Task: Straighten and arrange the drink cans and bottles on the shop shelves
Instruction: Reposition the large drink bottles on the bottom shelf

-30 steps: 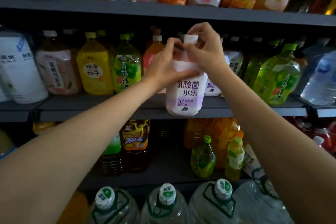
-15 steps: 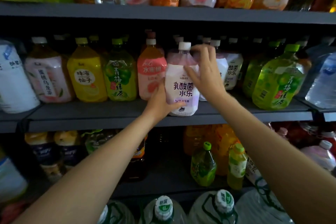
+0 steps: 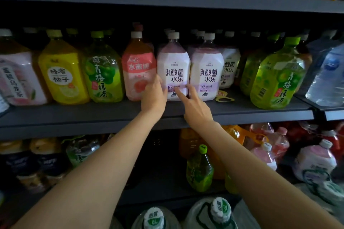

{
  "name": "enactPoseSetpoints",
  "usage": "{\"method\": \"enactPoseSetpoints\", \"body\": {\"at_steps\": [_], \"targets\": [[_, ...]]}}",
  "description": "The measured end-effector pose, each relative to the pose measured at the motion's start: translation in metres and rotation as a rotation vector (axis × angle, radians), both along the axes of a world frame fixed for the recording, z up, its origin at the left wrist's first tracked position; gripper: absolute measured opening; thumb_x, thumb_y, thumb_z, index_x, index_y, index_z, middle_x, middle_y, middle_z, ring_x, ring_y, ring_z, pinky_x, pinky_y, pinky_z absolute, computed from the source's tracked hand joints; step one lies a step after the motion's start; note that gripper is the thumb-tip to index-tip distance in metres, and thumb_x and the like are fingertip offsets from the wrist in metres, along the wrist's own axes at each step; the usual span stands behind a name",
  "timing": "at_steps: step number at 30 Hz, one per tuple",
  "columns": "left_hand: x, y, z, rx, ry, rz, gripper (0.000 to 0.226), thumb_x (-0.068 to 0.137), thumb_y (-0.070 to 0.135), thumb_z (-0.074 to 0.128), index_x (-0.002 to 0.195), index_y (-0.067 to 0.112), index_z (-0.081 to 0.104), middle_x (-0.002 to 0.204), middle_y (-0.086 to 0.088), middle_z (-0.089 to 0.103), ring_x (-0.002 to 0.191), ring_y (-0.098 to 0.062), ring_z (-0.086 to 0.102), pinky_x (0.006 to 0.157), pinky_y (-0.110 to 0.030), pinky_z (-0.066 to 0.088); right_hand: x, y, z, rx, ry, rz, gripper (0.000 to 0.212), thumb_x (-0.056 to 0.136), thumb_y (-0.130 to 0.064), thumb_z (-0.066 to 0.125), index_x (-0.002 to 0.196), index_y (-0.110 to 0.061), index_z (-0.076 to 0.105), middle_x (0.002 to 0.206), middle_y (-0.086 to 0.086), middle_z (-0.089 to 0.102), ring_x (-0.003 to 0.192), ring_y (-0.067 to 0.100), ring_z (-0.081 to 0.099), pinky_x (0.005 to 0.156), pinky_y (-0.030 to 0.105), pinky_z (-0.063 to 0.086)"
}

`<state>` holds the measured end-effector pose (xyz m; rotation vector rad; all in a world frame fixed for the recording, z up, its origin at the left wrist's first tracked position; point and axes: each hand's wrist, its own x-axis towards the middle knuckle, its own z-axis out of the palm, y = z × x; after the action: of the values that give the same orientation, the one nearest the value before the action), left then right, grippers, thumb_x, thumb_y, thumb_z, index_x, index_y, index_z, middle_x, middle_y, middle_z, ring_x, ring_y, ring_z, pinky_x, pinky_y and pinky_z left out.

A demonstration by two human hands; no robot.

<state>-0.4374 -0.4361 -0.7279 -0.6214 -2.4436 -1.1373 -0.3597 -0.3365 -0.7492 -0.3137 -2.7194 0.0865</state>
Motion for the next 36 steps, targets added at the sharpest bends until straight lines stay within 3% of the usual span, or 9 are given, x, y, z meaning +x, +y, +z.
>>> {"method": "enactPoseSetpoints", "body": {"at_steps": [4, 7, 11, 13, 16, 20, 26, 32, 36], "targets": [[0.007, -0.014, -0.024, -0.045, 0.162, -0.078, 0.020, 0.086, 0.002, 0.047, 0.104, 0.007, 0.054, 0.103, -0.011, 0.060, 0.094, -0.028, 0.057, 0.076, -0.037, 0.046, 0.010, 0.012, 0.000, -0.044, 0.235, 0.103, 0.039, 0.080, 0.002, 0.039, 0.108, -0.007, 0.064, 0.111, 0.012, 0.057, 0.090, 0.034, 0.057, 0.071, 0.034, 0.035], [0.026, -0.022, -0.051, -0.196, 0.542, -0.339, 0.024, 0.074, 0.007, 0.044, 0.093, 0.005, 0.059, 0.094, -0.013, 0.058, 0.088, -0.026, 0.048, 0.073, -0.037, 0.041, 0.035, 0.017, -0.015, 0.024, 0.435, 0.275, 0.025, 0.069, -0.008, 0.035, 0.061, -0.007, 0.058, 0.061, 0.008, 0.058, 0.056, 0.027, 0.056, 0.055, 0.027, 0.039], [0.045, -0.025, -0.101, -0.548, 0.777, -0.646, 0.022, 0.074, 0.012, 0.045, 0.085, 0.008, 0.063, 0.086, -0.009, 0.060, 0.080, -0.022, 0.047, 0.068, -0.033, 0.045, 0.064, 0.029, -0.067, 0.113, 0.053, 0.267, 0.028, 0.078, -0.008, 0.038, 0.080, -0.009, 0.066, 0.077, 0.007, 0.065, 0.072, 0.025, 0.065, 0.059, 0.028, 0.051], [0.052, -0.026, -0.118, -0.711, 0.553, -0.671, 0.028, 0.080, 0.009, 0.044, 0.102, 0.008, 0.061, 0.103, -0.008, 0.057, 0.092, -0.023, 0.053, 0.075, -0.036, 0.051, 0.064, 0.043, -0.090, 0.110, -0.306, 0.143, 0.033, 0.092, -0.012, 0.040, 0.122, -0.011, 0.055, 0.122, 0.011, 0.054, 0.114, 0.026, 0.052, 0.092, 0.030, 0.044], [0.054, -0.025, -0.131, -0.901, 0.081, -0.587, 0.049, 0.089, 0.008, 0.046, 0.136, 0.013, 0.035, 0.136, -0.006, 0.034, 0.123, -0.025, 0.037, 0.094, -0.039, 0.044, 0.050, 0.045, -0.113, -0.133, -0.598, -0.035, 0.054, 0.097, -0.022, 0.045, 0.146, -0.020, 0.024, 0.151, 0.018, 0.017, 0.135, 0.039, 0.028, 0.110, 0.041, 0.029], [0.058, -0.029, -0.134, -0.884, -0.074, -0.577, 0.051, 0.092, 0.011, 0.045, 0.140, 0.017, 0.029, 0.141, -0.004, 0.030, 0.122, -0.024, 0.042, 0.087, -0.037, 0.046, 0.031, 0.033, -0.135, -0.227, -0.554, -0.163, 0.063, 0.091, -0.026, 0.057, 0.145, -0.015, 0.027, 0.147, 0.012, 0.022, 0.131, 0.038, 0.031, 0.105, 0.042, 0.036], [0.055, -0.056, -0.139, -0.880, -0.063, -0.573, 0.050, 0.092, 0.022, 0.051, 0.138, 0.021, 0.032, 0.136, 0.000, 0.037, 0.088, -0.016, 0.055, 0.061, -0.026, 0.038, 0.035, 0.002, -0.144, -0.183, -0.485, -0.012, 0.035, 0.089, -0.004, 0.055, 0.123, -0.012, 0.053, 0.131, 0.012, 0.043, 0.112, 0.031, 0.054, 0.088, 0.034, 0.048], [0.048, -0.078, -0.133, -0.952, -0.440, -0.617, 0.090, 0.077, 0.037, 0.073, 0.146, 0.020, 0.017, 0.148, -0.004, 0.031, 0.127, -0.022, 0.043, 0.099, -0.034, 0.040, 0.050, -0.014, -0.101, -0.247, -0.462, 0.334, 0.027, 0.081, -0.011, 0.068, 0.107, -0.017, 0.061, 0.117, 0.003, 0.048, 0.111, 0.019, 0.048, 0.091, 0.029, 0.044], [0.044, -0.104, -0.109, -0.700, -0.749, -0.675, 0.091, 0.074, 0.027, 0.077, 0.142, 0.024, 0.018, 0.142, 0.004, 0.035, 0.130, -0.016, 0.037, 0.104, -0.026, 0.034, 0.046, -0.044, -0.039, -0.199, -0.367, 0.558, 0.027, 0.075, -0.015, 0.074, 0.101, -0.014, 0.066, 0.106, 0.002, 0.055, 0.097, 0.014, 0.051, 0.086, 0.022, 0.037]]}}
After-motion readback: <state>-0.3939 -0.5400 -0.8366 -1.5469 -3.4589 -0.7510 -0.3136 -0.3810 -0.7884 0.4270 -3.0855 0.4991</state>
